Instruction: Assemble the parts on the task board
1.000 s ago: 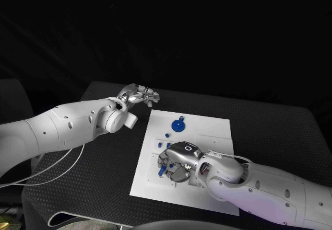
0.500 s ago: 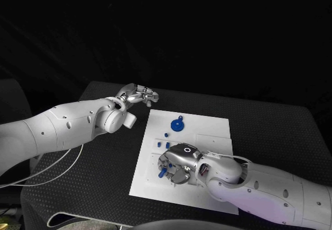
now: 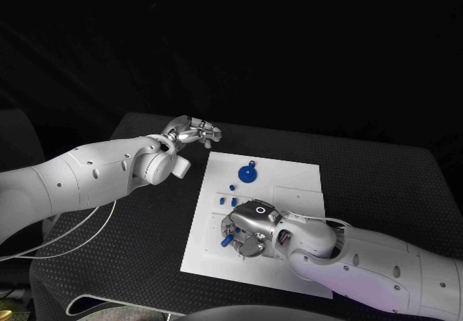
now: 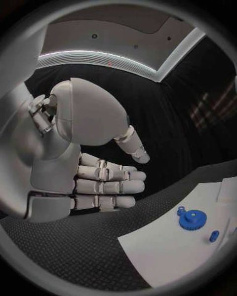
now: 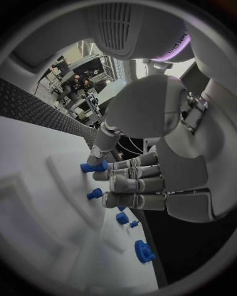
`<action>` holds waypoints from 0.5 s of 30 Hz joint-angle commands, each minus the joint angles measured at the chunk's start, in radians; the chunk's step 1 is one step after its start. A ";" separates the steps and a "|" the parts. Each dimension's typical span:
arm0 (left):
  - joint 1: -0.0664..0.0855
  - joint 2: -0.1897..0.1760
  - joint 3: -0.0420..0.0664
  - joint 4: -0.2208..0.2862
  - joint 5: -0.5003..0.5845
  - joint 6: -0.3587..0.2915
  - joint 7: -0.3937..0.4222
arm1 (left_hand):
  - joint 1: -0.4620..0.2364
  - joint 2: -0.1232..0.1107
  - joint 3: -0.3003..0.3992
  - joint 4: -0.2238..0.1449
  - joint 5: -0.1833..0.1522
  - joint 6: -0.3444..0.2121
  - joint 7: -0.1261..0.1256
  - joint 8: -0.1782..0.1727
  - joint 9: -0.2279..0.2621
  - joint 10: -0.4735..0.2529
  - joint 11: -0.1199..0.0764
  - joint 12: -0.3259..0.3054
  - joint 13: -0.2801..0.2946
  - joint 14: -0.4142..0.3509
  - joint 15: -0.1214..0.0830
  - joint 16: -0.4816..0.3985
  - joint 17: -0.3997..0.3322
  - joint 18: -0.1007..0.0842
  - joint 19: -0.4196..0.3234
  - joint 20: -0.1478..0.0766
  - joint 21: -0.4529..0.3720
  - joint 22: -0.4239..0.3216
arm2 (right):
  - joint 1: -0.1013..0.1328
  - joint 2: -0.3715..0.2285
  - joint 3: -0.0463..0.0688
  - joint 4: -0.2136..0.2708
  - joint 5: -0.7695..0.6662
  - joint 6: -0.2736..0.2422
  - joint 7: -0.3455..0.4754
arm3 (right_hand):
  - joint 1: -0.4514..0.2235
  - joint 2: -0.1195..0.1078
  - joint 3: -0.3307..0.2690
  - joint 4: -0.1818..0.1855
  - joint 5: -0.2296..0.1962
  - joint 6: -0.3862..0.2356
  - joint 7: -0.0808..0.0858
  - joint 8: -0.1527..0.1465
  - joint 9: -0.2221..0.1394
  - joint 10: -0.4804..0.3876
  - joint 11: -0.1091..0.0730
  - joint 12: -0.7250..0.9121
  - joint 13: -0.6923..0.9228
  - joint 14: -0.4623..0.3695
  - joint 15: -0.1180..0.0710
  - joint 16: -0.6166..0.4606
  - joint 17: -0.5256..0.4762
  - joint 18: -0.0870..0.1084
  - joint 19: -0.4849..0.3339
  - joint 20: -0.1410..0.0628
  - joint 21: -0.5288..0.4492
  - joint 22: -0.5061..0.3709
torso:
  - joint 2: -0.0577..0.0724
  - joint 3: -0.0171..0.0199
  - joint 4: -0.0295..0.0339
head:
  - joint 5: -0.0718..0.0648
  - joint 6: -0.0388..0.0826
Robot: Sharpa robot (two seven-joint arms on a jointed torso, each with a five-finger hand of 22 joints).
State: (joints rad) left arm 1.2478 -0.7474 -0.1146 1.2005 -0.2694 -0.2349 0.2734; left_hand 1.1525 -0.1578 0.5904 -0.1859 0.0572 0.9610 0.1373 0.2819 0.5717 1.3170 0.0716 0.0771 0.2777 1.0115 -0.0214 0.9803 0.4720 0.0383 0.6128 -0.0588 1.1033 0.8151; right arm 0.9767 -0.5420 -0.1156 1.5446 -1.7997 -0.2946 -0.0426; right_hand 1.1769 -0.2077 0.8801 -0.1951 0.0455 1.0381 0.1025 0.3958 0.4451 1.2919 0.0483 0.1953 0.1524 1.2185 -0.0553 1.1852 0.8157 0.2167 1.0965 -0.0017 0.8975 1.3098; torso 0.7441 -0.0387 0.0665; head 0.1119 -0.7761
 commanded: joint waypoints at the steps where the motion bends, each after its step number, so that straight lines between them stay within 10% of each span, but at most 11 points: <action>1: 0.002 0.002 0.001 0.003 0.002 0.012 0.007 | -0.004 -0.001 0.000 0.004 0.002 -0.007 -0.002 -0.003 -0.001 -0.007 0.001 -0.004 0.000 -0.002 0.005 -0.006 0.002 -0.019 -0.005 -0.056 -0.006 0.000 | -0.005 0.003 -0.008 0.002 -0.065 0.026 -0.014 | -0.001 0.007 0.000 -0.008 0.004 0.008 -0.001 0.003 0.002 0.003 0.001 0.005 0.000 -0.002 -0.007 0.000 -0.001 0.045 0.002 -0.002 0.004 0.012 | 0.000 -0.0004 0.0001 | 0.000 0.000; 15: 0.002 0.003 0.001 0.004 0.002 0.013 0.005 | -0.004 -0.001 0.000 0.004 0.002 -0.007 -0.002 -0.003 0.000 -0.007 0.001 -0.004 0.000 -0.002 0.005 -0.006 0.002 -0.019 -0.005 -0.056 -0.006 0.000 | -0.005 0.015 -0.010 0.010 -0.074 0.025 -0.019 | -0.001 0.004 0.002 -0.011 0.004 0.011 -0.002 0.004 0.003 0.006 0.000 0.006 0.002 0.000 -0.008 0.000 -0.001 0.045 0.004 -0.003 0.004 0.012 | 0.000 -0.0010 0.0004 | -0.002 0.000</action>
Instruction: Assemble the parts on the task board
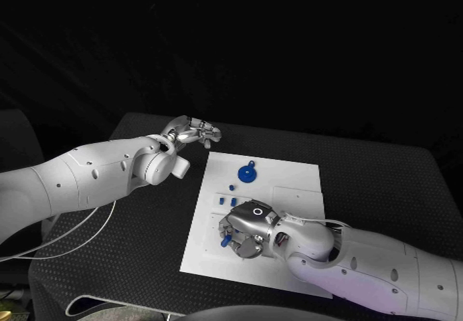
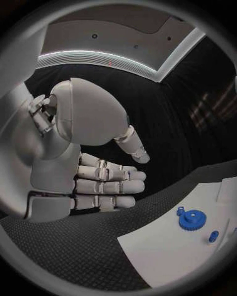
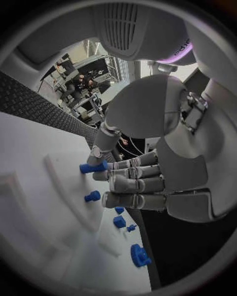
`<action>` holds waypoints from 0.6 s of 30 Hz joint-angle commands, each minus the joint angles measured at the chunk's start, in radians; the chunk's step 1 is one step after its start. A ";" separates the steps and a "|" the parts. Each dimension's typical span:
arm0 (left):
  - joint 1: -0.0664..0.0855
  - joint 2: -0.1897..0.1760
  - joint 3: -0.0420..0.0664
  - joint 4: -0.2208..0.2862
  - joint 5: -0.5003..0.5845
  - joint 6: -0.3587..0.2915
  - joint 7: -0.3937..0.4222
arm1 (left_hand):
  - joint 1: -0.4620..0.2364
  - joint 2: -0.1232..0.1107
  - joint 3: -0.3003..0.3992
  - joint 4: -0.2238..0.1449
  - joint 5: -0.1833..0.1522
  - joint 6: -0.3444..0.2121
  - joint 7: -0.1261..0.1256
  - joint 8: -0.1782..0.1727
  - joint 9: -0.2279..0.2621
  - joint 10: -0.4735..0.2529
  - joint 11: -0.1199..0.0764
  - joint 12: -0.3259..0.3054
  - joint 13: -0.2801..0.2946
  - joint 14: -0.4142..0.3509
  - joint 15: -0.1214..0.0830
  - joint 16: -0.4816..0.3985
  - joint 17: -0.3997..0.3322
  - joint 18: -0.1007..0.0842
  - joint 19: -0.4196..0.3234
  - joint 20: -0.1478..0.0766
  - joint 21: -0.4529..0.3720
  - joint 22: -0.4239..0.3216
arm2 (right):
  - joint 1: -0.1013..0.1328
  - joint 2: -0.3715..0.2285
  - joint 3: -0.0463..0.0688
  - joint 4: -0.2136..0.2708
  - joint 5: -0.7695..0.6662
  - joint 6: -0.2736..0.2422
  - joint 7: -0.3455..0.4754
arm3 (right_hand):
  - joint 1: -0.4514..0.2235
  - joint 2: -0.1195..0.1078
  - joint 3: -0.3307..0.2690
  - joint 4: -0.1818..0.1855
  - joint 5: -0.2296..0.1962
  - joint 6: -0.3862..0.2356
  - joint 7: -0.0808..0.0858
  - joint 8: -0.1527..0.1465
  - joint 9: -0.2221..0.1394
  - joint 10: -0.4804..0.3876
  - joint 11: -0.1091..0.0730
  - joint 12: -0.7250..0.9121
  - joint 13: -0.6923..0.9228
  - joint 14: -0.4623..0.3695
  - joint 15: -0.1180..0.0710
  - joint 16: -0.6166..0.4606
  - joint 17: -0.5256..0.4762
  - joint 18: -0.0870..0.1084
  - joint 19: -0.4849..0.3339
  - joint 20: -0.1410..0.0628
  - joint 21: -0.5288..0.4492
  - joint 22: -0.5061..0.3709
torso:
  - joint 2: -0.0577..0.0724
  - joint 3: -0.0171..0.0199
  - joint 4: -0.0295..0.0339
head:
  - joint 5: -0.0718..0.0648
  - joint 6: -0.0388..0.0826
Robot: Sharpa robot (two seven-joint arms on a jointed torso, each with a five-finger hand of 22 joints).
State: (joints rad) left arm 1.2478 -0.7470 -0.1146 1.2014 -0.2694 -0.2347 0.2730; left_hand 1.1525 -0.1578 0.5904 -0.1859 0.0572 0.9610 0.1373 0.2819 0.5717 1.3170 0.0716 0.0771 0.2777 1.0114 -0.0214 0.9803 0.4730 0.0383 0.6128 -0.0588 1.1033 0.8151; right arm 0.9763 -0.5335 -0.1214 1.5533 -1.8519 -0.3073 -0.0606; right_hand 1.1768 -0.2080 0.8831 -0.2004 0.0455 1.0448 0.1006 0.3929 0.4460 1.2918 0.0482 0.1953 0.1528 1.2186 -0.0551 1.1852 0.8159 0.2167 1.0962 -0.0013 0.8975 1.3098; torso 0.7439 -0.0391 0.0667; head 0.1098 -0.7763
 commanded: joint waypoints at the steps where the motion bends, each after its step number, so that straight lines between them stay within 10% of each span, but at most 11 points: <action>1: 0.002 0.003 0.001 0.003 0.002 0.013 0.003 | -0.004 -0.001 0.000 0.004 0.002 -0.007 -0.002 -0.003 0.000 -0.007 0.001 -0.004 0.000 -0.002 0.005 -0.006 0.001 -0.019 -0.005 -0.056 -0.006 0.000 | -0.004 0.009 -0.005 0.001 -0.021 0.045 -0.001 | -0.001 0.004 -0.001 -0.006 0.004 0.005 0.000 0.007 0.002 0.006 0.000 0.006 0.001 0.000 -0.008 0.000 -0.001 0.045 0.005 -0.003 0.004 0.012 | 0.000 -0.0006 0.0002 | 0.000 0.000; 18: 0.002 0.003 0.001 0.005 0.002 0.014 0.002 | -0.005 -0.002 -0.001 0.005 0.002 -0.008 -0.001 -0.003 0.000 -0.007 0.001 -0.004 0.000 -0.002 0.005 -0.007 0.002 -0.019 -0.006 -0.056 -0.006 0.000 | -0.004 0.039 -0.026 -0.017 -0.027 0.089 -0.017 | -0.010 0.010 -0.007 -0.010 0.004 0.003 0.000 0.004 0.001 0.004 0.001 0.003 0.002 0.000 -0.007 0.000 0.000 0.045 0.004 -0.002 0.004 0.012 | 0.000 -0.0001 0.0007 | -0.002 -0.002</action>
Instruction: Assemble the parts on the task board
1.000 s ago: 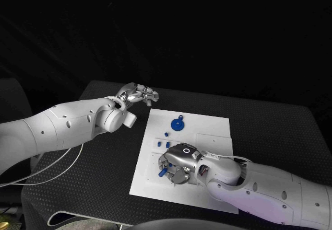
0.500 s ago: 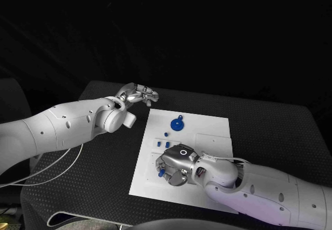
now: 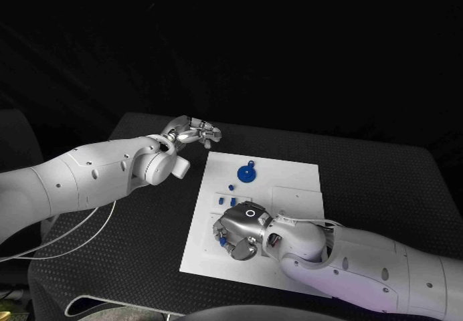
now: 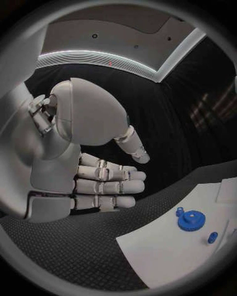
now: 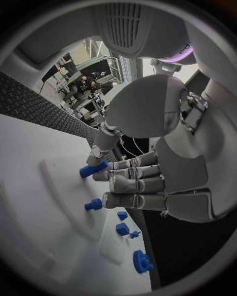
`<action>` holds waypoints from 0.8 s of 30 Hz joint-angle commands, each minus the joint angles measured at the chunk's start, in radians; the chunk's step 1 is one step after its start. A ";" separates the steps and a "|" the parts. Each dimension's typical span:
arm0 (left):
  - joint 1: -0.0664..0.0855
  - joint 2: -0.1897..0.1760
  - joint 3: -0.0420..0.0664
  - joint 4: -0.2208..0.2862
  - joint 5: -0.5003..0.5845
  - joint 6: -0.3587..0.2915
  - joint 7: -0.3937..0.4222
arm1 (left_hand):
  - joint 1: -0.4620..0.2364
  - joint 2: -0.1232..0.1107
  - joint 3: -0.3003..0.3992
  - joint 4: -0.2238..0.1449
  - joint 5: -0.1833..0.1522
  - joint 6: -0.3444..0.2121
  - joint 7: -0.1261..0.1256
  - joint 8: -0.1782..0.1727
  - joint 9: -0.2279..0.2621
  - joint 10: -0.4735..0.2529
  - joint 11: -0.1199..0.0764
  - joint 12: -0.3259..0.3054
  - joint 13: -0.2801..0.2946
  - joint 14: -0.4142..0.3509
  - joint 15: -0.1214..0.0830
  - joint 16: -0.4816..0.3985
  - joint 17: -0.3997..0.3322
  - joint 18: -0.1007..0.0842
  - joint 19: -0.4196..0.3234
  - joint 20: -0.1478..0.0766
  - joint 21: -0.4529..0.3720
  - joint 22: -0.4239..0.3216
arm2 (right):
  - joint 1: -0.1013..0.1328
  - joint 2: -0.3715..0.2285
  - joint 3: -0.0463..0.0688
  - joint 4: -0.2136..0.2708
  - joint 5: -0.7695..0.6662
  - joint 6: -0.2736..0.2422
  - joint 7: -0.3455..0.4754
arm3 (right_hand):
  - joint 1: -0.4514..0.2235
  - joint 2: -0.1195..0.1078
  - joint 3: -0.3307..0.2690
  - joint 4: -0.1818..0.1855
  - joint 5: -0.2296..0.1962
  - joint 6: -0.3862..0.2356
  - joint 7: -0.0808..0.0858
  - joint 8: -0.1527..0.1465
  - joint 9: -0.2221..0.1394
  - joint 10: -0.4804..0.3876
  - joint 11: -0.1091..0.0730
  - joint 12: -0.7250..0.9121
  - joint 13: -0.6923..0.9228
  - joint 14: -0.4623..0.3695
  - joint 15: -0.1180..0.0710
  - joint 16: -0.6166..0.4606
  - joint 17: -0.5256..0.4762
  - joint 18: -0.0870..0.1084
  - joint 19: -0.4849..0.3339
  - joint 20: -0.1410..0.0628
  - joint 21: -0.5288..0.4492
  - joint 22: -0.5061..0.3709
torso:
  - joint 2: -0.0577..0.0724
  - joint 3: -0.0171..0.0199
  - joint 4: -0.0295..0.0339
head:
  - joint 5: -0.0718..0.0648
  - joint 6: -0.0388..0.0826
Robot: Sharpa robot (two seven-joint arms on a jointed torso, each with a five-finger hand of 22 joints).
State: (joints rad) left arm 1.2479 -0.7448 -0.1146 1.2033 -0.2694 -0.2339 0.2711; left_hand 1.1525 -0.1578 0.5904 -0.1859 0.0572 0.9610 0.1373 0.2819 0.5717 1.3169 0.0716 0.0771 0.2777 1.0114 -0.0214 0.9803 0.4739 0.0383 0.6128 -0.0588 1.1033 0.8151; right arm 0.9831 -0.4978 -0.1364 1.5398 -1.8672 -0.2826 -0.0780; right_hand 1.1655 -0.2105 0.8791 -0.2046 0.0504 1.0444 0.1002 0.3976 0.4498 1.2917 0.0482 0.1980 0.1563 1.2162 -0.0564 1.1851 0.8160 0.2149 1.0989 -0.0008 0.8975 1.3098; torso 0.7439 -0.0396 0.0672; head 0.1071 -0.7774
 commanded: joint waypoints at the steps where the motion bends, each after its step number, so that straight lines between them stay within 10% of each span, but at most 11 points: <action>1: 0.002 0.001 0.001 0.003 0.002 0.014 0.004 | -0.005 -0.002 -0.001 0.005 0.002 -0.008 -0.001 -0.003 -0.001 -0.007 0.001 -0.004 0.000 -0.002 0.005 -0.007 0.001 -0.019 -0.006 -0.056 -0.006 0.000 | -0.011 0.002 -0.011 -0.004 -0.010 0.062 0.000 | 0.001 0.013 -0.004 -0.007 -0.001 0.003 0.001 -0.001 -0.003 0.003 0.001 0.000 -0.002 0.002 -0.005 -0.001 -0.001 0.047 0.001 -0.002 0.003 0.012 | 0.000 0.0001 0.0004 | 0.000 -0.001; 7: 0.002 -0.001 0.001 0.003 0.002 0.015 0.002 | -0.005 -0.002 -0.001 0.005 0.001 -0.008 -0.001 -0.003 -0.001 -0.008 0.001 -0.004 0.000 -0.002 0.005 -0.007 0.001 -0.019 -0.006 -0.056 -0.006 0.000 | -0.011 -0.004 -0.011 -0.007 0.015 0.049 0.002 | -0.003 -0.010 -0.009 -0.024 0.008 -0.022 0.013 -0.020 -0.011 -0.025 0.014 -0.019 -0.008 -0.005 0.007 -0.006 -0.002 0.047 -0.008 0.002 -0.002 0.013 | 0.000 0.0013 -0.0015 | 0.001 0.000; 14: 0.002 -0.001 0.001 0.001 0.002 0.016 0.001 | -0.005 -0.002 -0.001 0.006 0.001 -0.009 -0.001 -0.003 -0.001 -0.008 0.001 -0.004 0.000 -0.003 0.005 -0.007 0.001 -0.019 -0.006 -0.055 -0.006 0.000 | -0.011 -0.009 -0.011 -0.005 0.029 0.031 0.007 | -0.058 -0.056 -0.166 -0.081 0.171 -0.109 0.051 -0.066 -0.031 -0.131 0.056 -0.079 -0.038 -0.040 0.048 -0.010 0.001 0.047 -0.041 0.019 -0.009 0.017 | 0.000 0.0013 -0.0015 | 0.001 0.001; 24: 0.002 -0.002 0.001 0.000 0.001 0.016 -0.002 | -0.006 -0.003 -0.002 0.006 0.001 -0.010 -0.001 -0.003 -0.001 -0.009 0.002 -0.005 0.000 -0.003 0.005 -0.008 0.002 -0.019 -0.006 -0.055 -0.006 0.000 | -0.011 -0.019 -0.011 0.002 0.036 -0.038 0.002 | -0.050 -0.082 -0.263 -0.082 0.182 -0.186 0.082 -0.099 -0.047 -0.218 0.092 -0.113 -0.074 -0.084 0.083 -0.001 0.003 0.047 -0.079 0.038 -0.018 0.017 | 0.000 0.0016 -0.0014 | -0.002 0.004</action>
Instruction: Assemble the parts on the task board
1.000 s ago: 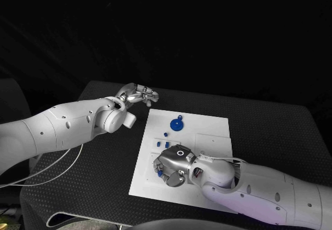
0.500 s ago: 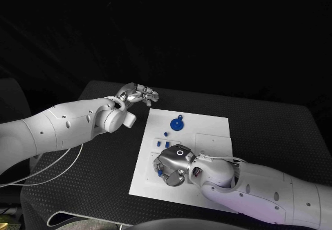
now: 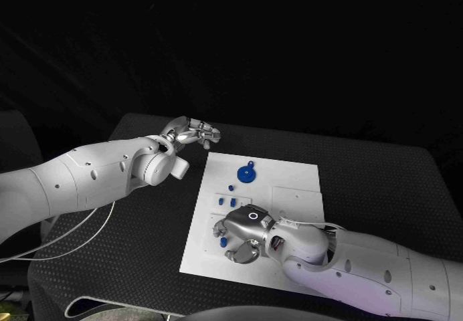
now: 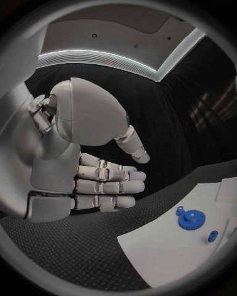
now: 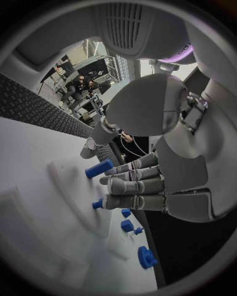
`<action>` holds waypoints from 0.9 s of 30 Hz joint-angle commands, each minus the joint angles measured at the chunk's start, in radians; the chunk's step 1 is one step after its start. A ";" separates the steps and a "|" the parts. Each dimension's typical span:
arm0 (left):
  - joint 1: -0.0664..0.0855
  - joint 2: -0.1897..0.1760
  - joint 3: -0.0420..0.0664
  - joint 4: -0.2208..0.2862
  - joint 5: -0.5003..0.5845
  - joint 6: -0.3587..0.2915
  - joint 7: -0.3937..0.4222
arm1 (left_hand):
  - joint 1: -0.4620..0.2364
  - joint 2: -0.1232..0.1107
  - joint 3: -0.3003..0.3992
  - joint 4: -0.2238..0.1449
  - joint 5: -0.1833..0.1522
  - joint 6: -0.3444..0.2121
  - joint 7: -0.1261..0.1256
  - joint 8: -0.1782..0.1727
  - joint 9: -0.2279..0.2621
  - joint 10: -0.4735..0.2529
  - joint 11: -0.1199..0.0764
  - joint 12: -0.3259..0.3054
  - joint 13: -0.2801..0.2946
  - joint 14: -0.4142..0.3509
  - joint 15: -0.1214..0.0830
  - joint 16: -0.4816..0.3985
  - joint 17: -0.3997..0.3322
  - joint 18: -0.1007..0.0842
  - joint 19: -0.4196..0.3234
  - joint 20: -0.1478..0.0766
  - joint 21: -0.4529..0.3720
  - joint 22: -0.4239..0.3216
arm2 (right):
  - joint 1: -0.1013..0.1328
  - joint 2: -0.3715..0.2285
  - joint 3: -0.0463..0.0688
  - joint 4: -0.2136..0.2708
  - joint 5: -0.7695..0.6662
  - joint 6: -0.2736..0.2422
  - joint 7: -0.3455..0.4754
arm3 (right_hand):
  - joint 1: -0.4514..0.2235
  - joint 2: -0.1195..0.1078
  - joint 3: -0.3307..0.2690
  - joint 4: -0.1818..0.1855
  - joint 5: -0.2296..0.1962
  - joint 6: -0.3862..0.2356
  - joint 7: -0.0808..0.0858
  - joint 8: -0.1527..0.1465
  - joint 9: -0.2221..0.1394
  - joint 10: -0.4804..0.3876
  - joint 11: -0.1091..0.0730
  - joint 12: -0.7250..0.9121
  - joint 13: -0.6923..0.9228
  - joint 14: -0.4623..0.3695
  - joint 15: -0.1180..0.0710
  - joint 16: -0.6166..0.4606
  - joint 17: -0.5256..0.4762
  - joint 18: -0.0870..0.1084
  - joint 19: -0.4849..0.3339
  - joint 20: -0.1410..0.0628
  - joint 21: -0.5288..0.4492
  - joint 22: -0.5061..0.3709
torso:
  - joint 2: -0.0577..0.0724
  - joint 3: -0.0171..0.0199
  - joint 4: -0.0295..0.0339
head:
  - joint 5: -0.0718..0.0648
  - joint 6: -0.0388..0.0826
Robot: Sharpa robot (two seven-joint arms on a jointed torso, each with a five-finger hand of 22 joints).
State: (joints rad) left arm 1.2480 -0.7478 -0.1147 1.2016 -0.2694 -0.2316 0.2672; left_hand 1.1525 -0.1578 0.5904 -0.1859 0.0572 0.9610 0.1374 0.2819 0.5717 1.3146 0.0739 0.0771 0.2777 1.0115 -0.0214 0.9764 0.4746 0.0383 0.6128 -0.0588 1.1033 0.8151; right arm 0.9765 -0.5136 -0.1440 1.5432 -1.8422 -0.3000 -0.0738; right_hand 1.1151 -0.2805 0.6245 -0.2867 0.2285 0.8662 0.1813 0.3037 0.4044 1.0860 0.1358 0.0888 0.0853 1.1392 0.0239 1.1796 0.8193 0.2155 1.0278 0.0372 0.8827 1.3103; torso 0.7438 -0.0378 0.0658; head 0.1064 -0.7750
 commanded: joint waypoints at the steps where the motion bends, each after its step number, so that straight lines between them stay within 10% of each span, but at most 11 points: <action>1: 0.002 0.000 0.001 0.002 0.001 0.014 0.001 | -0.006 -0.003 -0.002 0.006 0.001 -0.010 -0.001 -0.004 -0.001 -0.007 0.000 -0.005 0.000 -0.003 0.005 -0.004 0.001 -0.019 -0.006 -0.055 -0.006 0.000 | -0.004 -0.004 -0.003 -0.001 0.013 -0.028 -0.002 | 0.001 -0.012 -0.012 0.000 0.006 -0.011 0.002 -0.006 -0.002 -0.015 0.007 -0.005 -0.005 -0.009 0.005 0.005 0.000 0.046 -0.009 0.001 -0.003 0.017 | 0.000 0.0000 -0.0002 | -0.002 0.001; 14: 0.001 0.007 0.000 -0.014 0.001 0.017 0.002 | -0.006 -0.004 -0.001 0.006 0.001 -0.013 0.000 -0.005 -0.001 -0.010 0.001 -0.006 -0.001 -0.003 0.005 -0.004 0.002 -0.019 -0.007 -0.055 -0.006 0.001 | 0.021 -0.084 0.025 0.079 0.171 -0.105 0.058 | -0.013 -0.010 -0.040 0.015 0.038 -0.007 -0.004 0.004 -0.001 -0.012 0.006 0.010 -0.009 -0.009 0.004 0.015 -0.007 0.046 -0.005 0.005 -0.003 0.015 | -0.001 -0.0006 0.0007 | -0.018 0.016; 16: 0.001 0.010 0.000 -0.021 0.002 0.017 0.004 | -0.006 -0.004 -0.001 0.007 0.001 -0.013 0.001 -0.005 -0.001 -0.009 0.001 -0.006 -0.001 -0.003 0.005 -0.004 0.002 -0.019 -0.007 -0.055 -0.006 0.001 | 0.036 -0.106 0.073 0.077 0.274 -0.091 0.072 | -0.021 -0.006 -0.043 0.024 0.037 0.004 -0.004 0.011 0.002 0.005 -0.002 0.023 -0.006 -0.005 -0.003 0.018 -0.009 0.046 -0.001 0.003 -0.001 0.015 | -0.003 -0.0001 -0.0008 | -0.025 0.019; 20: 0.001 0.015 0.000 -0.035 0.004 0.017 0.007 | -0.006 -0.003 -0.002 0.007 0.001 -0.013 0.001 -0.005 -0.001 -0.009 0.001 -0.006 -0.001 -0.003 0.005 -0.005 0.002 -0.019 -0.007 -0.055 -0.006 0.001 | 0.073 -0.155 0.098 0.071 0.347 -0.042 0.062 | -0.031 0.015 -0.047 0.042 0.023 0.016 -0.008 0.020 0.004 0.044 -0.019 0.056 0.003 0.005 -0.019 0.023 -0.012 0.046 0.008 -0.002 0.003 0.015 | -0.005 0.0007 -0.0042 | -0.043 0.031; 27: -0.003 0.026 -0.002 -0.058 0.005 0.018 0.009 | -0.007 -0.002 -0.002 0.008 0.001 -0.012 0.001 -0.004 -0.001 -0.009 0.001 -0.005 -0.001 -0.003 0.006 -0.005 0.003 -0.020 -0.007 -0.055 -0.006 0.001 | 0.154 -0.259 0.098 0.045 0.560 0.067 0.017 | -0.078 0.044 -0.087 0.073 -0.032 0.033 -0.020 0.032 0.008 0.181 -0.078 0.182 0.077 0.029 -0.075 0.028 -0.019 0.046 0.024 -0.014 0.012 0.015 | -0.014 0.0007 -0.0131 | -0.062 0.038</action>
State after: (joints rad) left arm 1.2461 -0.7253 -0.1168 1.1452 -0.2691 -0.2279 0.2644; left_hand 1.1525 -0.1578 0.5877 -0.1832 0.0572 0.9538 0.1373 0.2819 0.5717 1.3134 0.0752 0.0771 0.2777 1.0114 -0.0214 0.9765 0.4762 0.0383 0.6128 -0.0588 1.1033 0.8150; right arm 1.1270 -0.7660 -0.0452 1.5907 -1.4658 -0.3239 -0.0355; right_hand 1.0439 -0.2355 0.5414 -0.2135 0.1995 0.8939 0.1614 0.3308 0.4115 1.2603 0.0592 0.2641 0.1583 1.1649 -0.0489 1.2045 0.8013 0.2341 1.0452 0.0244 0.8918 1.3086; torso 0.7350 -0.0372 0.0571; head 0.0504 -0.7387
